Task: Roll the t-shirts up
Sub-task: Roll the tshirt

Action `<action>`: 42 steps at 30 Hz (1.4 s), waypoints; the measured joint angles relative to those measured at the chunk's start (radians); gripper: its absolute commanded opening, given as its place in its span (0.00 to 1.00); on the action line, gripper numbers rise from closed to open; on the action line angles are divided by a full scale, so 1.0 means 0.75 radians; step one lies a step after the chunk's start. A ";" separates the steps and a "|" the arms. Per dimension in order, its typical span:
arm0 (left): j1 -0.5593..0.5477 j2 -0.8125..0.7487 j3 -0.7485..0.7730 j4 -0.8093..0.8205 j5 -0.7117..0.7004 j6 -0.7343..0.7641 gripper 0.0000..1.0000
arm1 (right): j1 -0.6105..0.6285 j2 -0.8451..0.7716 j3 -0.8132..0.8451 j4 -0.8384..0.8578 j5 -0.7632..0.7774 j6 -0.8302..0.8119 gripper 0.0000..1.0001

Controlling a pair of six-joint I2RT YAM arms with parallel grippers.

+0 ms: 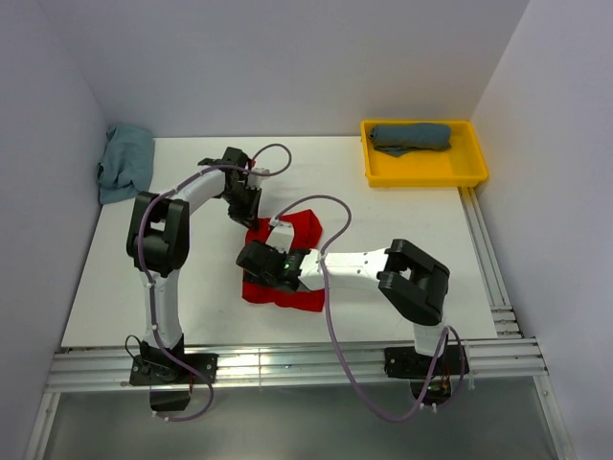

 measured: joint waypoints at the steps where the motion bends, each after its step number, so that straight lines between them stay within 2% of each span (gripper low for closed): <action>1: -0.003 0.000 0.003 -0.003 -0.008 -0.003 0.00 | 0.012 -0.001 0.027 -0.055 0.035 -0.009 0.69; 9: -0.029 0.000 0.025 -0.028 -0.069 -0.023 0.00 | 0.051 0.026 0.202 -0.280 0.185 -0.105 0.64; 15: -0.047 0.012 0.058 -0.062 -0.109 -0.024 0.00 | 0.056 0.147 0.468 -0.369 0.291 -0.178 0.62; 20: -0.053 0.038 0.100 -0.101 -0.125 -0.028 0.00 | 0.058 0.257 0.597 -0.436 0.334 -0.214 0.62; 29: -0.062 0.049 0.124 -0.125 -0.136 -0.028 0.00 | 0.058 0.376 0.633 -0.451 0.347 -0.254 0.62; 31: -0.063 0.049 0.126 -0.127 -0.137 -0.028 0.03 | 0.058 0.381 0.633 -0.452 0.347 -0.254 0.61; 34: -0.064 0.054 0.132 -0.132 -0.137 -0.028 0.06 | 0.058 0.382 0.631 -0.455 0.347 -0.252 0.54; 35: -0.064 0.056 0.136 -0.135 -0.137 -0.028 0.07 | 0.058 0.382 0.629 -0.454 0.347 -0.250 0.48; 38: -0.064 0.065 0.146 -0.145 -0.137 -0.028 0.11 | 0.058 0.382 0.607 -0.451 0.343 -0.242 0.39; 40: -0.064 0.066 0.150 -0.149 -0.137 -0.028 0.13 | 0.058 0.382 0.588 -0.437 0.339 -0.236 0.37; 41: -0.065 0.066 0.155 -0.154 -0.137 -0.028 0.15 | 0.058 0.382 0.578 -0.427 0.335 -0.232 0.33; 42: -0.065 0.067 0.157 -0.157 -0.137 -0.027 0.22 | 0.057 0.382 0.564 -0.411 0.329 -0.229 0.32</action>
